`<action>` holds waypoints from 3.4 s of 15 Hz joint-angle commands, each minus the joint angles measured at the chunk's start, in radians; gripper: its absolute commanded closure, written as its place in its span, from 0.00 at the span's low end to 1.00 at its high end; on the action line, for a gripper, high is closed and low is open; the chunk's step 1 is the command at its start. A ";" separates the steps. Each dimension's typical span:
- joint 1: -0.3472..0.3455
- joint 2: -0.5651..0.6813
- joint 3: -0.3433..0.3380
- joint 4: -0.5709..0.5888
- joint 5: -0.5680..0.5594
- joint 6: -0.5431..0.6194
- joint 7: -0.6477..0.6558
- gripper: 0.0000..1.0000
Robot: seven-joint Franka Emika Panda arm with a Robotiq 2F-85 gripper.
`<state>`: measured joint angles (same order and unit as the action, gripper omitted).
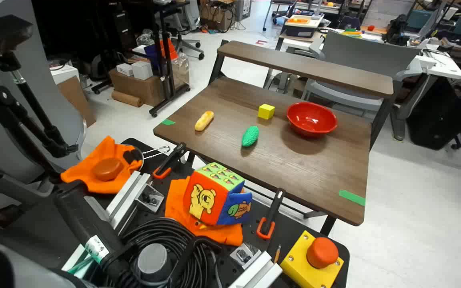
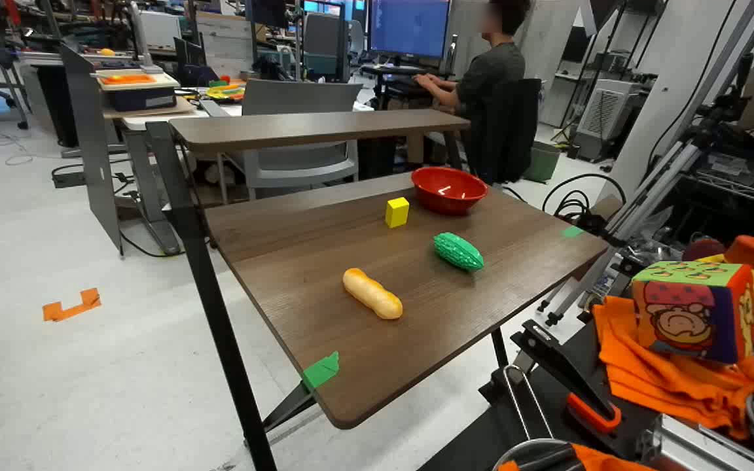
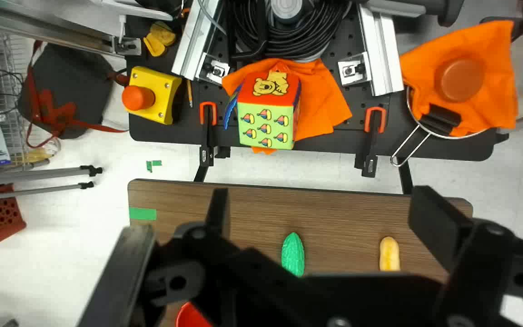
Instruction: Move the green object to the right
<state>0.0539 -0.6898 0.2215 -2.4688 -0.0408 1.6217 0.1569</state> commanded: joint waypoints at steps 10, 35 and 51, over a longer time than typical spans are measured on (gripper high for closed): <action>0.001 0.080 -0.006 0.015 -0.021 0.048 0.044 0.00; 0.124 1.359 -0.264 0.615 -0.075 0.542 0.530 0.00; 0.215 1.519 -0.323 0.782 -0.139 0.445 0.588 0.77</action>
<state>0.2619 0.8430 -0.0954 -1.7090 -0.1727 2.1211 0.7592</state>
